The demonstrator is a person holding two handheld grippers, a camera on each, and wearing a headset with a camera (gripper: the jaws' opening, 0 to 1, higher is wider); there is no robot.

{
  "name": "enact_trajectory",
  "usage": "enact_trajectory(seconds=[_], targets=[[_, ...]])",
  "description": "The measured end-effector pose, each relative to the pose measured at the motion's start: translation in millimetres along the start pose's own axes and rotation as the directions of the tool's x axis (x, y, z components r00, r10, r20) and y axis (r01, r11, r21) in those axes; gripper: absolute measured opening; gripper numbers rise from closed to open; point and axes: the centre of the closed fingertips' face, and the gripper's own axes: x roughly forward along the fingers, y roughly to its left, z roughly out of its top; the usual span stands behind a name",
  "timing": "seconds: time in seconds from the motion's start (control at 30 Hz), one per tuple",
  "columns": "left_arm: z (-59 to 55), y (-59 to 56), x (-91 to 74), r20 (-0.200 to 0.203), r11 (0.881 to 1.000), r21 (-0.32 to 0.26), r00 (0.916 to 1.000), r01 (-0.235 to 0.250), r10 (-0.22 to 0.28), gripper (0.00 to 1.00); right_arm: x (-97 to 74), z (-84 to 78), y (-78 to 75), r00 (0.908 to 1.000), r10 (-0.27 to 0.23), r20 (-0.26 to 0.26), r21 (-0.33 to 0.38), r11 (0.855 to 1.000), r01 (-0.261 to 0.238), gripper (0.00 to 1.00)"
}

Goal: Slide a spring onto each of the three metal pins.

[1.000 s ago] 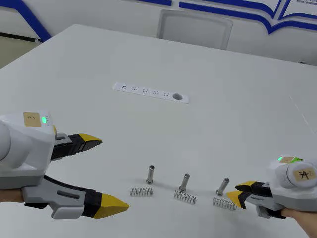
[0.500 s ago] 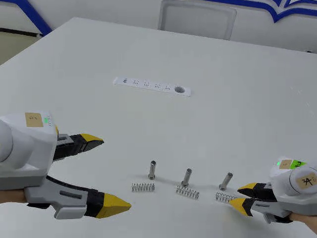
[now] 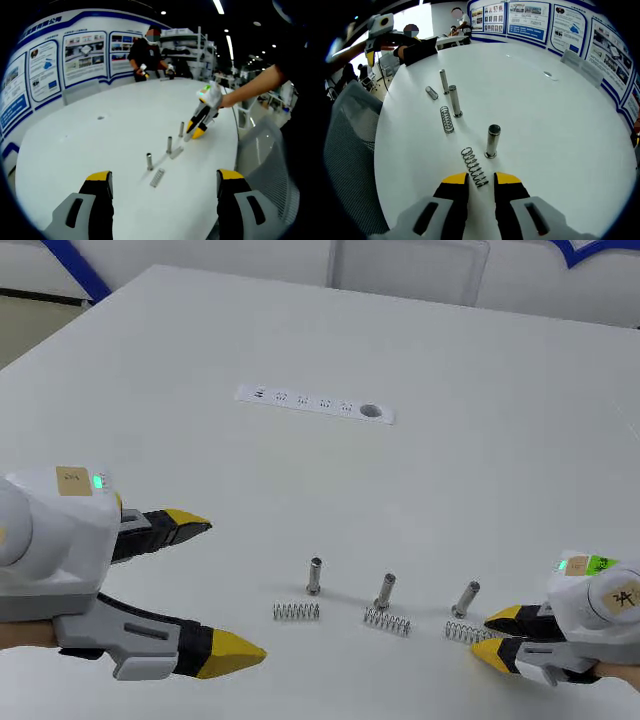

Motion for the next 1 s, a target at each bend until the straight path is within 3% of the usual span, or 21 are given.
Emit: enact_trajectory(seconds=[0.4, 0.63, 0.8, 1.0], targets=[[-0.3, -3.7, 4.8, -0.011, 1.0, 0.006, 0.9999, 0.011, -0.011, 0.87, 1.3, -0.4, 9.6, 0.9963, 0.085, -0.014, -0.063, 0.994, -0.086, 0.12], [0.7, -4.9, 4.0, 0.003, 1.0, -0.005, 1.0, 0.004, -0.004, 0.87, 2.2, -0.2, 11.1, 0.9961, 0.082, -0.033, -0.083, 0.993, -0.085, 0.11], [0.0, -6.9, 1.4, -0.003, 1.0, 0.007, 1.0, 0.008, -0.008, 0.87, -0.2, -1.7, 15.0, 0.9924, 0.07, -0.101, -0.183, 0.979, -0.087, 0.11], [2.8, -5.1, -2.0, 0.011, 1.0, 0.008, 0.9999, -0.002, 0.002, 0.87, -9.4, 1.5, 18.2, 0.9929, 0.065, -0.099, -0.178, 0.981, -0.082, 0.1]])
